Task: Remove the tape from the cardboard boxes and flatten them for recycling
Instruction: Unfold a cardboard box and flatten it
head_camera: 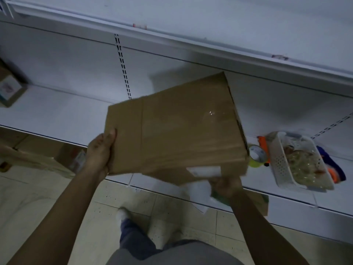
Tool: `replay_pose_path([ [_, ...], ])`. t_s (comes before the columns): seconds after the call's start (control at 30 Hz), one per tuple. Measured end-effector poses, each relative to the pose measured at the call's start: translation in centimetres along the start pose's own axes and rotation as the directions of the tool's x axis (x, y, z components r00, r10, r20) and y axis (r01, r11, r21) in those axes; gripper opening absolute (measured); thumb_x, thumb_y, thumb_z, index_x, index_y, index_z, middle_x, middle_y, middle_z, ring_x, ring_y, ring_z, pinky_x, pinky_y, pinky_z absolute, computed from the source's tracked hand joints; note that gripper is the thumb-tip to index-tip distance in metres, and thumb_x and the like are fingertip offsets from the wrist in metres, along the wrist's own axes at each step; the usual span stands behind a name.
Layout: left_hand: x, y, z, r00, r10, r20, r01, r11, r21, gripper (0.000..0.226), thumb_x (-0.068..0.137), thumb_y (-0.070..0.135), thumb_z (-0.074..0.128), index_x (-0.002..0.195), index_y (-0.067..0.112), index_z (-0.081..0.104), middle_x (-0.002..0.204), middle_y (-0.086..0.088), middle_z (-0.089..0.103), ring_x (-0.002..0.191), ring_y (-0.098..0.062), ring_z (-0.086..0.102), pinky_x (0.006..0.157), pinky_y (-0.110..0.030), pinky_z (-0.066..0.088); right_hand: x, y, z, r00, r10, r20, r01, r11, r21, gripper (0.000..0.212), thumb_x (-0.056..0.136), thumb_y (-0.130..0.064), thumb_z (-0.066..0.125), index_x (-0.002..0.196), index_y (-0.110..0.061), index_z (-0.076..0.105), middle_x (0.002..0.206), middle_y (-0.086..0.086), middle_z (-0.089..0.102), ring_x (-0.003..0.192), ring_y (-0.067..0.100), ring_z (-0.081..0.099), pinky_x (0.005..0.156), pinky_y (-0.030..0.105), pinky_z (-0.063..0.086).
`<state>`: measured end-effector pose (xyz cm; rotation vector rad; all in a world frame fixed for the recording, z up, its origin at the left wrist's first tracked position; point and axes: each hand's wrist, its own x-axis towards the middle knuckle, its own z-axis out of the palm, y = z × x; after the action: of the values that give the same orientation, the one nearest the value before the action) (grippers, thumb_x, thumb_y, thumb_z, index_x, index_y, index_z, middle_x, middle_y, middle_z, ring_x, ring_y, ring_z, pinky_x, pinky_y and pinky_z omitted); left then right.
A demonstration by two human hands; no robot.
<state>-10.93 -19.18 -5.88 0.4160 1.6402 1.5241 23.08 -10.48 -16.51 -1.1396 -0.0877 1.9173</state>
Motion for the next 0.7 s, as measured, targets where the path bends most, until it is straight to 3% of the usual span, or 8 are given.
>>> replay_pose_path([
  [0.1, -0.3, 1.5, 1.3, 0.973, 0.231, -0.029, -0.227, 0.969, 0.097, 0.020, 0.093, 0.039, 0.057, 0.081, 0.024, 0.058, 0.081, 0.005, 0.067, 0.065, -0.003, 0.065, 0.048, -0.020, 0.052, -0.8, -1.3, 1.0, 0.995, -0.033, -0.099, 0.031, 0.999, -0.022, 0.049, 0.095, -0.057, 0.036, 0.102, -0.015, 0.060, 0.111, 0.012, 0.062, 0.111, 0.030, 0.055, 0.106, 0.042, 0.035],
  [0.23, -0.2, 2.0, 2.3, 0.917, 0.399, 0.015, -0.391, 0.888, 0.241, 0.014, 0.095, 0.033, 0.057, 0.083, 0.026, 0.055, 0.085, 0.006, 0.064, 0.071, 0.000, 0.063, 0.056, -0.019, 0.050, -2.4, -2.0, 4.6, 0.987, -0.158, 0.036, 0.161, 0.974, -0.161, 0.061, 0.089, -0.067, 0.034, 0.122, -0.020, 0.055, 0.117, 0.006, 0.061, 0.114, 0.023, 0.056, 0.106, 0.037, 0.038],
  [0.3, 0.3, 2.0, 2.1, 0.916, 0.400, 0.019, -0.391, 0.882, 0.263, 0.014, 0.095, 0.033, 0.056, 0.085, 0.023, 0.055, 0.086, 0.005, 0.063, 0.077, -0.008, 0.062, 0.062, -0.025, 0.049, -2.9, -1.7, 6.8, 0.970, -0.239, 0.040, 0.233, 0.871, -0.433, 0.054, 0.088, -0.067, 0.038, 0.117, -0.026, 0.057, 0.107, -0.005, 0.064, 0.102, 0.012, 0.060, 0.092, 0.028, 0.044],
  [0.37, 0.8, 1.8, 1.7, 0.918, 0.393, 0.048, -0.387, 0.866, 0.316, 0.017, 0.095, 0.034, 0.057, 0.087, 0.019, 0.055, 0.086, 0.001, 0.063, 0.078, -0.013, 0.062, 0.064, -0.029, 0.049, -2.8, -1.0, 8.1, 0.931, -0.364, 0.036, 0.275, 0.631, -0.726, 0.047, 0.082, -0.064, 0.055, 0.114, -0.030, 0.056, 0.105, -0.010, 0.061, 0.095, 0.007, 0.058, 0.085, 0.027, 0.046],
  [0.43, 1.2, 1.2, 1.5, 0.900, 0.434, 0.043, -0.410, 0.809, 0.420, 0.028, 0.093, 0.039, 0.058, 0.092, 0.011, 0.054, 0.088, -0.007, 0.062, 0.080, -0.023, 0.060, 0.068, -0.036, 0.050, -2.3, -0.2, 8.8, 0.884, -0.463, 0.071, 0.314, 0.474, -0.822, 0.060, 0.072, -0.053, 0.074, 0.121, -0.027, 0.051, 0.106, -0.011, 0.058, 0.094, 0.009, 0.056, 0.086, 0.027, 0.046],
  [0.57, 2.1, -0.5, 1.1, 0.882, 0.464, -0.079, -0.327, 0.725, 0.606, 0.049, 0.089, 0.041, 0.063, 0.122, 0.009, 0.047, 0.110, -0.013, 0.061, 0.095, -0.028, 0.058, 0.081, -0.044, 0.050, -1.4, 1.2, 9.3, 0.802, -0.594, 0.063, 0.365, 0.404, -0.839, 0.058, 0.069, -0.028, 0.083, 0.117, -0.016, 0.052, 0.106, -0.002, 0.062, 0.093, 0.013, 0.057, 0.079, 0.021, 0.043],
  [0.63, 2.6, -1.6, 0.7, 0.920, 0.372, -0.123, -0.197, 0.710, 0.676, 0.073, 0.085, 0.027, 0.071, 0.142, 0.006, 0.032, 0.137, -0.021, 0.046, 0.122, -0.038, 0.048, 0.098, -0.053, 0.043, -1.4, 2.3, 9.2, 0.776, -0.628, 0.054, 0.372, 0.387, -0.844, 0.050, 0.071, -0.023, 0.082, 0.112, -0.014, 0.054, 0.106, 0.004, 0.064, 0.093, 0.019, 0.060, 0.079, 0.026, 0.047],
  [0.7, 2.2, -2.9, 0.9, 0.917, 0.392, -0.074, -0.181, 0.574, 0.798, 0.090, 0.081, 0.023, 0.074, 0.149, 0.002, 0.019, 0.151, -0.027, 0.024, 0.138, -0.044, 0.027, 0.108, -0.056, 0.031, -1.6, 3.8, 8.7, 0.743, -0.667, 0.060, 0.379, 0.345, -0.858, 0.045, 0.074, -0.021, 0.079, 0.112, -0.014, 0.055, 0.107, 0.007, 0.063, 0.094, 0.021, 0.060, 0.079, 0.029, 0.048],
])
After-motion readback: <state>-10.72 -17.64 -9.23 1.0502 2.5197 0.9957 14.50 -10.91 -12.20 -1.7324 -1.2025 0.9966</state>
